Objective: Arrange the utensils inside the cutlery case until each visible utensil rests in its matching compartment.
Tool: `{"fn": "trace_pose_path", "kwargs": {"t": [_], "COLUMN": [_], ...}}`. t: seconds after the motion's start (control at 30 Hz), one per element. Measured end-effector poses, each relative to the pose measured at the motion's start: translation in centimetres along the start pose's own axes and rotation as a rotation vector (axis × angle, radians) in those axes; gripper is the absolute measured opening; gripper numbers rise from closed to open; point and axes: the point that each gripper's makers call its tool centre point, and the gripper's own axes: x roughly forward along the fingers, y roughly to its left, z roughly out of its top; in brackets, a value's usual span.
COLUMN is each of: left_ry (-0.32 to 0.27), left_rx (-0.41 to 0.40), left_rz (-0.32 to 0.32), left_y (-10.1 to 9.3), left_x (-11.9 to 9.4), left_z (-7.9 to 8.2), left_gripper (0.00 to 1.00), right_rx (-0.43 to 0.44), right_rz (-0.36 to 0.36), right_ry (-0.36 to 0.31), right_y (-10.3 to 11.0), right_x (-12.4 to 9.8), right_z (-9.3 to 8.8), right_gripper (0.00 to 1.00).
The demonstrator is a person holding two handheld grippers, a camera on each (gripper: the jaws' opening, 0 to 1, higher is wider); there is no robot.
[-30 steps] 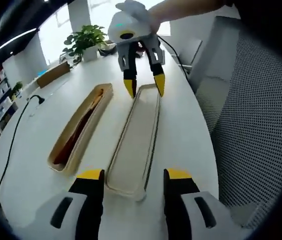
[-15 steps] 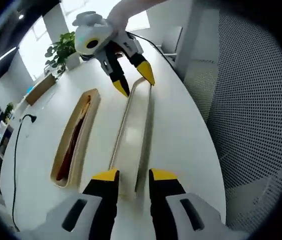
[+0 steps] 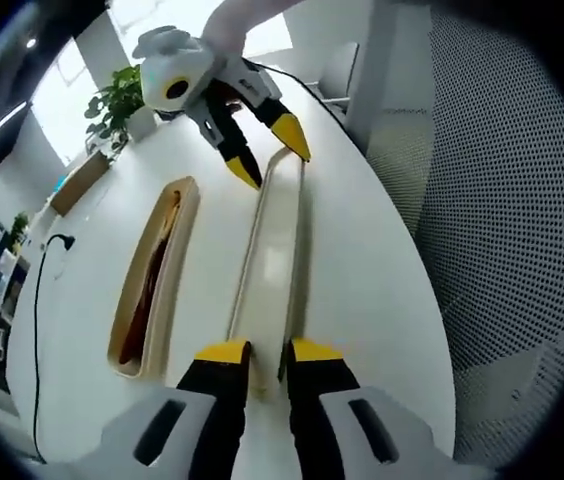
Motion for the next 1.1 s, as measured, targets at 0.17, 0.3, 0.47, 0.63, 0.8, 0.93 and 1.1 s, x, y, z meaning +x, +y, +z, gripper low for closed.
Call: {"fn": "trace_pose_path", "kwargs": {"t": [0.17, 0.3, 0.47, 0.63, 0.8, 0.93, 1.1], "left_ry": [0.011, -0.003, 0.001, -0.010, -0.009, -0.010, -0.018], "left_rx": [0.006, -0.055, -0.074, -0.127, -0.185, -0.231, -0.287], "left_rz": [0.012, 0.012, 0.021, 0.021, 0.014, 0.005, -0.013], "left_y": [0.0, 0.1, 0.5, 0.6, 0.6, 0.4, 0.1], "left_x": [-0.2, -0.5, -0.9, -1.3, -1.7, -1.9, -2.0], "left_z": [0.1, 0.3, 0.5, 0.6, 0.7, 0.5, 0.6], "left_gripper": [0.12, 0.11, 0.08, 0.07, 0.06, 0.06, 0.05], "right_rx": [0.016, 0.022, -0.021, -0.184, -0.297, -0.347, -0.483], "right_rz": [0.008, 0.013, -0.054, -0.174, -0.248, -0.301, -0.400], "right_ry": [-0.004, -0.009, -0.079, -0.068, 0.023, 0.057, 0.155], "right_y": [0.0, 0.5, 1.0, 1.2, 0.7, 0.1, -1.6], "right_x": [-0.1, 0.0, -0.6, -0.3, 0.0, 0.1, -0.3], "right_z": [0.0, 0.0, 2.1, 4.1, 3.9, 4.0, 3.9], "right_gripper": [0.36, 0.36, 0.44, 0.39, 0.34, 0.27, 0.14]}}
